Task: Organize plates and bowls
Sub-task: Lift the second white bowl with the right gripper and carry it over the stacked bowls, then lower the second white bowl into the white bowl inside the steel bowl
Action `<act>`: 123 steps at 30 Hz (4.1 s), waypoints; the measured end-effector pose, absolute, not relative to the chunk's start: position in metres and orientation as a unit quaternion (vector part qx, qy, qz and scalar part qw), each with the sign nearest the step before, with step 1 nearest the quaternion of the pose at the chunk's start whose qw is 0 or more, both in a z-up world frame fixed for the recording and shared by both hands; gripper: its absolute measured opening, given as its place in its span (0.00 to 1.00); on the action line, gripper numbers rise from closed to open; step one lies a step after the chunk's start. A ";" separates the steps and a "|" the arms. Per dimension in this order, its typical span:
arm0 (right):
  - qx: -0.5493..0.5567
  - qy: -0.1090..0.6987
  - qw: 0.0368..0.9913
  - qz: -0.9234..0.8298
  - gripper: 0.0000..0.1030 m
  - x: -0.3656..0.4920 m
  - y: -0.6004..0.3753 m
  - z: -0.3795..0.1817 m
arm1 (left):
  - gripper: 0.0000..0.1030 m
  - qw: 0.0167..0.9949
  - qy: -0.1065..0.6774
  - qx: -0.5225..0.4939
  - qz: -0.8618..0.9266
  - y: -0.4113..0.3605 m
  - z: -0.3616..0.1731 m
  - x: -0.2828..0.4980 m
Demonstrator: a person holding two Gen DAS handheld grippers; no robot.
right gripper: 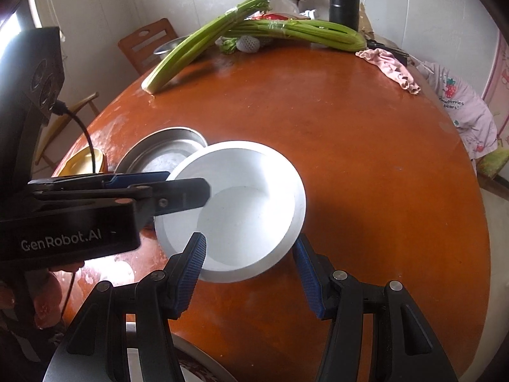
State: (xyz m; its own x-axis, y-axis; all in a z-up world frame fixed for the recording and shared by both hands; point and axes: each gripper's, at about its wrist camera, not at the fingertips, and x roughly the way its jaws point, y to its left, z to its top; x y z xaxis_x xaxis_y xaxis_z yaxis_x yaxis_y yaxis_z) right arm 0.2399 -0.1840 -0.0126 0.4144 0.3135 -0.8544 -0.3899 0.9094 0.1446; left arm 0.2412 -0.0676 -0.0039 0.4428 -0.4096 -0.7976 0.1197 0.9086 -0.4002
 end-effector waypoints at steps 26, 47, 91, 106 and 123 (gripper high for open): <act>-0.041 0.464 0.857 0.221 0.58 0.209 -0.181 0.018 | 0.44 0.862 0.466 -0.124 -0.155 -0.071 0.033 0.205; -0.048 0.408 0.883 0.227 0.58 0.135 -0.184 0.060 | 0.44 0.894 0.412 -0.095 -0.151 -0.080 0.075 0.135; -0.054 0.410 0.883 0.221 0.58 0.057 -0.200 0.041 | 0.44 0.882 0.435 -0.062 -0.170 -0.103 0.048 0.062; -0.053 0.428 0.874 0.224 0.58 0.056 -0.201 0.024 | 0.44 0.876 0.449 -0.057 -0.165 -0.107 0.032 0.066; -0.060 0.430 0.871 0.229 0.58 0.055 -0.198 0.021 | 0.44 0.875 0.453 -0.051 -0.162 -0.107 0.029 0.060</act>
